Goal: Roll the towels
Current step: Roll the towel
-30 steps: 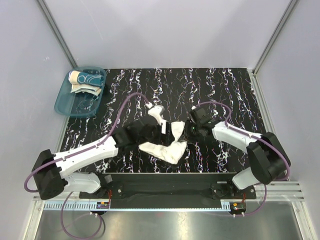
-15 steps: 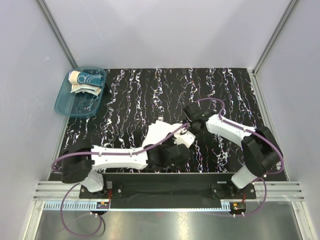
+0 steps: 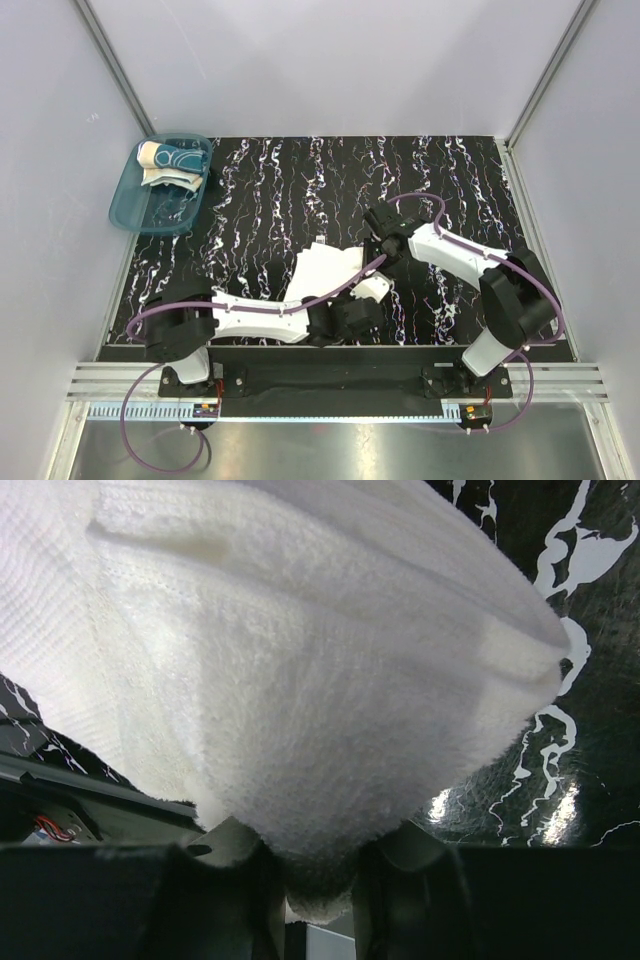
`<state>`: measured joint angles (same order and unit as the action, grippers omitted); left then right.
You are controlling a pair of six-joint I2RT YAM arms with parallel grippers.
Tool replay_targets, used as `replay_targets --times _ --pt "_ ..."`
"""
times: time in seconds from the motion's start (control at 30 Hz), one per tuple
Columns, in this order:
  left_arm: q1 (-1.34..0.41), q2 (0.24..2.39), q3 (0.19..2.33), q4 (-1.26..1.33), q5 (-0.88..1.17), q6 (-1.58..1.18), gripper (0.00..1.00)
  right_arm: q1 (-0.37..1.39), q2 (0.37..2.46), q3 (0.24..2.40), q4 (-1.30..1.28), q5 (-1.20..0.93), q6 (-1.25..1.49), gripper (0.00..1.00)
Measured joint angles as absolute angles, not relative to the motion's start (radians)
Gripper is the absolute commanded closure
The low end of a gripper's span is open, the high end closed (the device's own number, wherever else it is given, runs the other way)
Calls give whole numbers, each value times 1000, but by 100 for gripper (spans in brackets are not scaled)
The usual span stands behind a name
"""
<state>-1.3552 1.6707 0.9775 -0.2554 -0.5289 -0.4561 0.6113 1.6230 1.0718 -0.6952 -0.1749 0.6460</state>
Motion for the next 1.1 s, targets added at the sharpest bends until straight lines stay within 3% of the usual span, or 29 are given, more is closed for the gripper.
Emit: replay_targets --times 0.03,0.07,0.13,0.23,0.37,0.63,0.87,1.1 --pt "-1356 1671 967 -241 -530 -468 84 612 1625 1075 -698 -176 645 96" --pt "-1357 1671 960 -227 -531 -477 92 614 1626 1077 -702 -177 643 96" --pt "-1357 1671 953 -214 -531 -484 100 615 1631 1082 -707 -177 640 94" --pt "-1358 1671 946 -204 -532 -495 100 615 1637 1092 -718 -175 636 84" --pt "-1354 1641 912 -169 -517 -522 100 614 1645 1114 -748 -173 636 42" --pt "-1256 1467 715 -31 -324 -621 100 525 1647 1250 -806 -141 614 6" --pt "-1102 1353 558 141 -89 -735 100 434 1627 1457 -860 -59 579 1" --pt "-977 1310 420 334 104 -875 100 429 1459 1343 -753 -120 577 1"
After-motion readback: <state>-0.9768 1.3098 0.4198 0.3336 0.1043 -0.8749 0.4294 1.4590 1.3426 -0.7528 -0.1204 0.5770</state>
